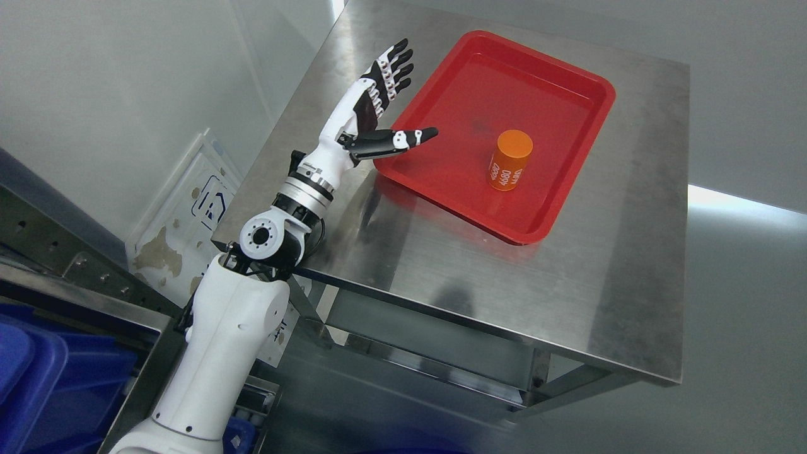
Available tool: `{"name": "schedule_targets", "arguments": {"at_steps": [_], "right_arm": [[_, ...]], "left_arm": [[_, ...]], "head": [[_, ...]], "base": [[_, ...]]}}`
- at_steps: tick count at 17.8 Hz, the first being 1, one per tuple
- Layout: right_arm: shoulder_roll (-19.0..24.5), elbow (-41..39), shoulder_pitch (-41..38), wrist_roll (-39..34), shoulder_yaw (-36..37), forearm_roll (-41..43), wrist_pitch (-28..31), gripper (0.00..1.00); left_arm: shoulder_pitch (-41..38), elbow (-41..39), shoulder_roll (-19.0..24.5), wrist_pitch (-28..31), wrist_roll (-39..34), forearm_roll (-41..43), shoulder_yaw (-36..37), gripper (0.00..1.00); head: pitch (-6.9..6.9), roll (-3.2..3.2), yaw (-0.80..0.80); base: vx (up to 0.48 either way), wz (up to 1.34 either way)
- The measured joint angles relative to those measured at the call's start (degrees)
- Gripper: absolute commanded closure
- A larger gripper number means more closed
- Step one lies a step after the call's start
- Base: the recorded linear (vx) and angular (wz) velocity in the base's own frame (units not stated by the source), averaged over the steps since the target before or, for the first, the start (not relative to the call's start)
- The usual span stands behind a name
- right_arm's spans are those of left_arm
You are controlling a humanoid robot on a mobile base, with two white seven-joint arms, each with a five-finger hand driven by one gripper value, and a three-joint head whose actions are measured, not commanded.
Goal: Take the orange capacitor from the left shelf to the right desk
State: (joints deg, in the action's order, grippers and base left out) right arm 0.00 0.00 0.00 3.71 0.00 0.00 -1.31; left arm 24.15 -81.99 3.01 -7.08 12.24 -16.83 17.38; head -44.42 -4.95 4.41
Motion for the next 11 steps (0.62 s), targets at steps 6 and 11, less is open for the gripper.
{"name": "schedule_targets", "arguments": {"at_steps": [6,11], "right_arm": [[0.0,0.0,0.0,0.0,0.0,0.0,0.0,0.00],[0.0,0.0,0.0,0.0,0.0,0.0,0.0,0.00]], "left_arm": [[-6.1,-5.8,-1.3,-0.1,-5.2,0.8,-2.7,0.00],[-10.0,-9.5,-2.0,-0.1,-6.9,2.7,-2.2,0.00]], "head": [[0.00,0.00,0.00],[0.00,0.00,0.00]], "base": [[0.000,0.00],[0.000,0.00]]}}
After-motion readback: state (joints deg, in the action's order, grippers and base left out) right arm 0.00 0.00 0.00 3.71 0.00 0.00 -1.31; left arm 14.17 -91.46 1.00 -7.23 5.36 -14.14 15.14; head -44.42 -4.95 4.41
